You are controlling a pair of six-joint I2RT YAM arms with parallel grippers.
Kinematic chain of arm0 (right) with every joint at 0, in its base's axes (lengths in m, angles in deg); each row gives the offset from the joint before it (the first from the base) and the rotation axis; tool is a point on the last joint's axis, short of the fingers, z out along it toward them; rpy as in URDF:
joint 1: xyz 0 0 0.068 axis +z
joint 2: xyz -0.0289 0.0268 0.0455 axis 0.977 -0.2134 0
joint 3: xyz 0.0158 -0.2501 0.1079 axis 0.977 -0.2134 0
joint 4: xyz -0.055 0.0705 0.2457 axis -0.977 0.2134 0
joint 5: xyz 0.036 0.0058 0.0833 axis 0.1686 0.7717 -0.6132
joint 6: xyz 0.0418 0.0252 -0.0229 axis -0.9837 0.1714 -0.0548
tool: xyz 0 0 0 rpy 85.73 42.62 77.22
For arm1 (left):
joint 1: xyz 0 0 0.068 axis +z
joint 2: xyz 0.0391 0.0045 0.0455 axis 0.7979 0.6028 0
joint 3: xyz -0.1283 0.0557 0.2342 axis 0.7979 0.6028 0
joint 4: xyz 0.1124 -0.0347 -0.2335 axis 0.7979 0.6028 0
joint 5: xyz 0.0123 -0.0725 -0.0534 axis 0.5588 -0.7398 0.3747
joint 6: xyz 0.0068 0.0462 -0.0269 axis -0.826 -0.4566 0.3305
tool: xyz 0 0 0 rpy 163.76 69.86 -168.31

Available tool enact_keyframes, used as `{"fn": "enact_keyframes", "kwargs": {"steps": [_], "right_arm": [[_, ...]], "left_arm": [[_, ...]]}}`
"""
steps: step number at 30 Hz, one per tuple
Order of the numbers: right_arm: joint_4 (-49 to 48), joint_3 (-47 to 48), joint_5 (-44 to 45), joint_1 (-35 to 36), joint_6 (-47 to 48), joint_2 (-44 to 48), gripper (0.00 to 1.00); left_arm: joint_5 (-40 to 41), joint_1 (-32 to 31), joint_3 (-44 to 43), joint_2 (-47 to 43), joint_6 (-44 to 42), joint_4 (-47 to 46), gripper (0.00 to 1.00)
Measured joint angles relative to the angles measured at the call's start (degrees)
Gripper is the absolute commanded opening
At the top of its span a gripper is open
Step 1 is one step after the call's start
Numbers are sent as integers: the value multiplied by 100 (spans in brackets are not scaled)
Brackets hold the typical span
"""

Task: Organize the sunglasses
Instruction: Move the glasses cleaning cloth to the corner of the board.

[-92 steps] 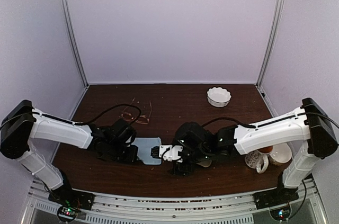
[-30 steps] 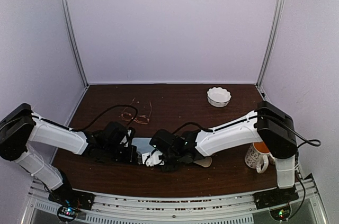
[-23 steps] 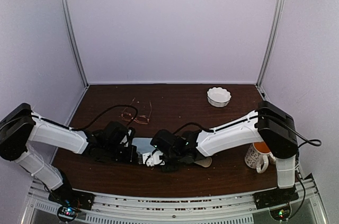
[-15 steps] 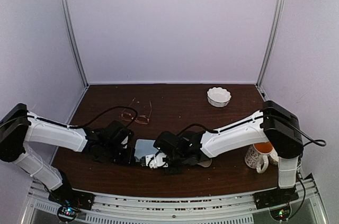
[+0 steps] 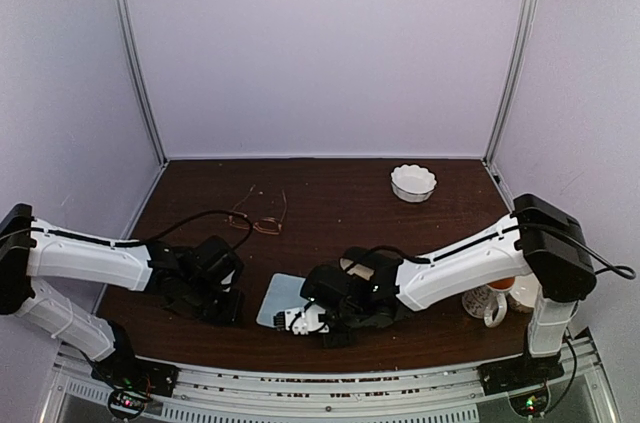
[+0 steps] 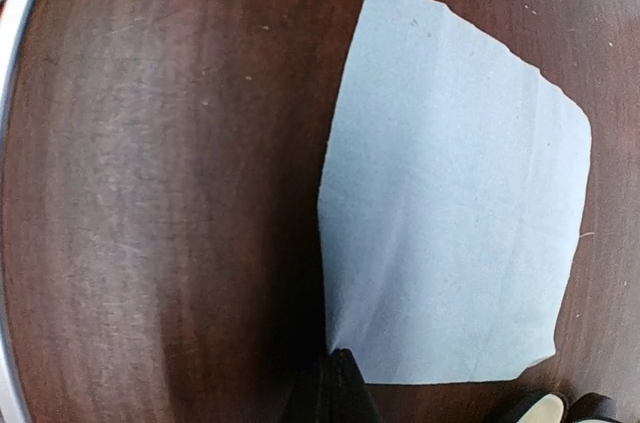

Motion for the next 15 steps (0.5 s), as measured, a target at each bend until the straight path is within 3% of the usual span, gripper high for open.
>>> {"fn": "enact_keyframes", "kwargs": {"steps": [15], "right_arm": [[7, -494, -17, 503, -723, 393, 0]], "left_arm": [[144, -737, -258, -81, 623, 614, 1]]}}
